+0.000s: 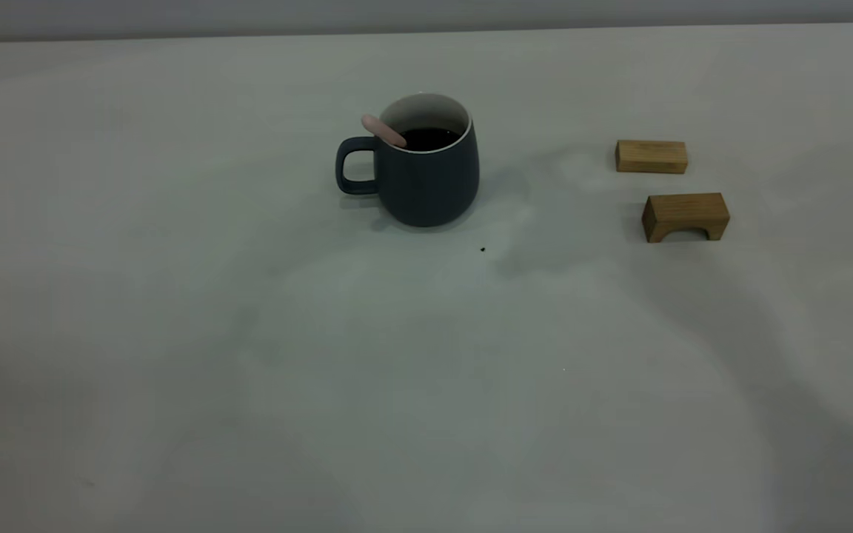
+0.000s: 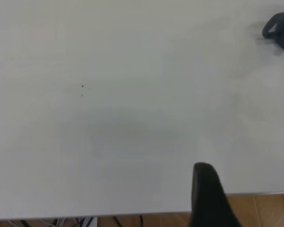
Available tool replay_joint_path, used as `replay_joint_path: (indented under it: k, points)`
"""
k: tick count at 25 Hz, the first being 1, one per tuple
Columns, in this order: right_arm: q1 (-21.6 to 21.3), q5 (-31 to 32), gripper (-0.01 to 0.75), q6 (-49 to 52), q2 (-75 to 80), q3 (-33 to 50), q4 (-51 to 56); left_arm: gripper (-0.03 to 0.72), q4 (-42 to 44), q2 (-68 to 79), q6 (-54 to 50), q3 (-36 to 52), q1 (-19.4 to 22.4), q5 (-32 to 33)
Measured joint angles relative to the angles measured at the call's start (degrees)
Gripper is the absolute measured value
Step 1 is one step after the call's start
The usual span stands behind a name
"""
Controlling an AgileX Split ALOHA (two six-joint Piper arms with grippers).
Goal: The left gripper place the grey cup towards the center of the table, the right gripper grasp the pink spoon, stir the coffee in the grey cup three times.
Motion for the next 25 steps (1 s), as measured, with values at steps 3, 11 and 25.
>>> replay_joint_path:
  k: [3, 11, 25]
  points:
    - [-0.2, 0.6, 0.228, 12.8, -6.1, 2.2, -11.0, 0.482, 0.0, 0.0, 0.0, 0.0, 0.0, 0.0]
    - [-0.2, 0.8, 0.230, 20.1, -21.8, 12.4, -22.2, 0.482, 0.0, 0.0, 0.0, 0.0, 0.0, 0.0]
    - [-1.0, 1.4, 0.237, 18.6, -63.0, 38.8, -18.1, 0.482, 0.0, 0.0, 0.0, 0.0, 0.0, 0.0]
